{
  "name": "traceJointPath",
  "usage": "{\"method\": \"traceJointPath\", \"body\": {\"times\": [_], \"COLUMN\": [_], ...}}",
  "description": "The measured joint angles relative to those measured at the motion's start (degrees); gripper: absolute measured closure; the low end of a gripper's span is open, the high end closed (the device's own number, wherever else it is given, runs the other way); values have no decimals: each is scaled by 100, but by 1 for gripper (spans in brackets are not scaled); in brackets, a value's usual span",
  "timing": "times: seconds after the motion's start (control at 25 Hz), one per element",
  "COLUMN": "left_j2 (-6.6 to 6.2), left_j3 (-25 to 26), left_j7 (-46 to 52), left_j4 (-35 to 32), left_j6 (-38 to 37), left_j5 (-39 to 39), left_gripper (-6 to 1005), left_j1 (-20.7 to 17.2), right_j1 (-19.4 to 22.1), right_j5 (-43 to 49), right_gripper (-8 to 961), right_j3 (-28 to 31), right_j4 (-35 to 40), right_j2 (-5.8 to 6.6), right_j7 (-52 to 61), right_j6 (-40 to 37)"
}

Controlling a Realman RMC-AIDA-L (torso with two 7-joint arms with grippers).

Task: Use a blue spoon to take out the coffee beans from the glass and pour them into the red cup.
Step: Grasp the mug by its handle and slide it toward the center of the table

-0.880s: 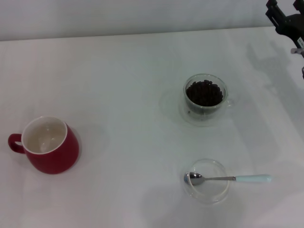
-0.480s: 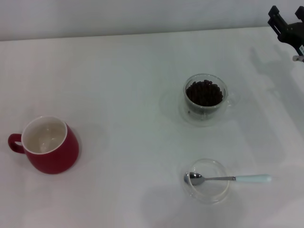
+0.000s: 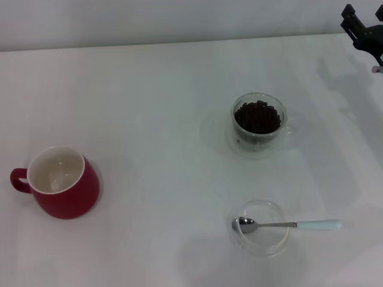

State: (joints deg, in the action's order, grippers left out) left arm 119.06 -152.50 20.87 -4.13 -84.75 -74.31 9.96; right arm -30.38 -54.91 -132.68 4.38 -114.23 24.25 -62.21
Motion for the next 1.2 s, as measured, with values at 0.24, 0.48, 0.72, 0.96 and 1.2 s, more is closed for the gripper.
{"method": "traceJointPath", "body": {"times": [0.24, 0.48, 0.72, 0.96, 1.2], "left_j2": [-7, -6, 4, -3, -1], "left_j3": [2, 1, 1, 1, 1], "left_j7": [-3, -93, -470, -525, -628], "left_j4": [540, 935, 977, 981, 934], "left_j6": [-301, -413, -347, -224, 37], "left_j5": [1058, 1958, 2341, 2594, 2725], "left_gripper": [110, 110, 111, 111, 111], "left_j1": [-266, -373, -370, -210, -74], "right_j1": [-219, -371, -380, -365, -355], "right_j5": [0, 5, 4, -6, 1], "right_gripper": [137, 137, 137, 136, 136], "right_j3": [5, 6, 6, 6, 6], "right_j4": [-191, -186, -154, -149, -140], "right_j2": [-21, -47, -49, -64, -63], "right_j7": [-48, -217, -223, -226, -217], "right_j6": [150, 304, 314, 315, 315]}}
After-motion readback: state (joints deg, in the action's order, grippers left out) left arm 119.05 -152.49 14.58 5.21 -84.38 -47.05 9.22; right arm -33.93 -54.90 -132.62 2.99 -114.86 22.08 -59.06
